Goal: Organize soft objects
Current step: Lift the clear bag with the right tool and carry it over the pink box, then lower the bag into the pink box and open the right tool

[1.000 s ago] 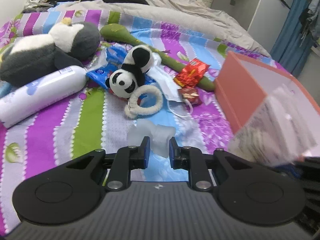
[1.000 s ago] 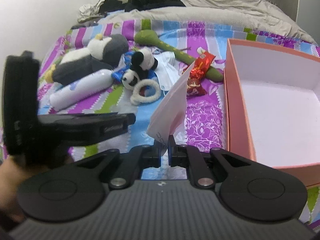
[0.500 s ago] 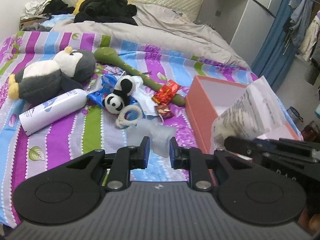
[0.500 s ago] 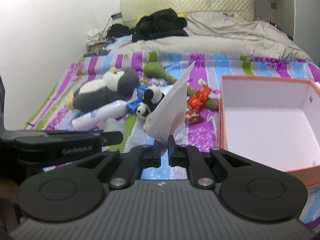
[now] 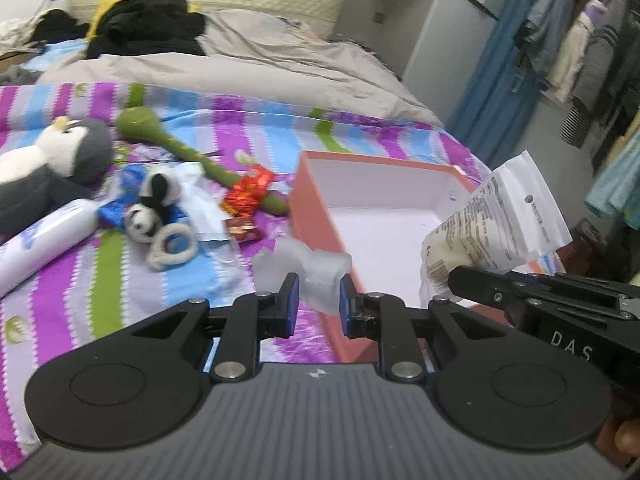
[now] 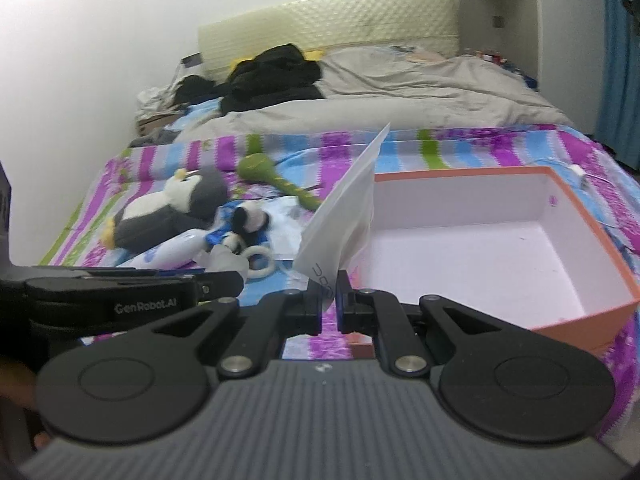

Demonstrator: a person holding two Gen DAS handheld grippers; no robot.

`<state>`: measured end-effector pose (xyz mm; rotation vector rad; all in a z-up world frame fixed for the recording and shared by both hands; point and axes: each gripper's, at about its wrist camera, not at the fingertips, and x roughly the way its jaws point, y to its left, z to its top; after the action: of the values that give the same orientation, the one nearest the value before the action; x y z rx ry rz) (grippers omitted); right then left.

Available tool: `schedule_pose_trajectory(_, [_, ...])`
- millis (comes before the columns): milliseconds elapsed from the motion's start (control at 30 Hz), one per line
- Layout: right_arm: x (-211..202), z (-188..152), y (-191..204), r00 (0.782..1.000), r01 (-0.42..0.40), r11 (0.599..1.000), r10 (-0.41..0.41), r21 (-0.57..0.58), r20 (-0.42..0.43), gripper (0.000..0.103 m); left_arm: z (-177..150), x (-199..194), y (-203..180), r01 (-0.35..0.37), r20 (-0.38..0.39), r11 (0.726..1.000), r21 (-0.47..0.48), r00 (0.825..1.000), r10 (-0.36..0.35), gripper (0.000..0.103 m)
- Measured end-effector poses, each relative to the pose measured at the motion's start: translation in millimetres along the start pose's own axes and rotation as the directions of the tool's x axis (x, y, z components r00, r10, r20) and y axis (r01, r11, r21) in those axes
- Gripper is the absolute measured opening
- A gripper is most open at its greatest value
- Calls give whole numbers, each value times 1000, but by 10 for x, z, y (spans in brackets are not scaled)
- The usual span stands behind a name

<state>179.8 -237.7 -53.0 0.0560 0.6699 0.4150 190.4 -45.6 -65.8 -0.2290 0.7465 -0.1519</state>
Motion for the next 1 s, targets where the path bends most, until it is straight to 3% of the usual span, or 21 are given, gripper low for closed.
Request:
schedule_pose_trajectory(267, [53,108,-428,996,91,994,-90,60,-13,10,216,489,-283,101,-74,994,30,992,-99,24])
schedule_pose_trajectory(500, [337,305,-772,990,125,987,-118,98,-74,10,517,984,-498,135,-148,987,89,981,-121,25])
schedule_pose_trajectory(667, [608,433,-1013,982,141,982,-123,123,-143,10,740,1338,-672,122,-199,981,150,976,-91,26])
schedule_pose_trajectory(1000, [1105,433,-1412,944,206,967,-157,149,-290,11,953,1880,-946,95,-301,967,235,953,-21,27])
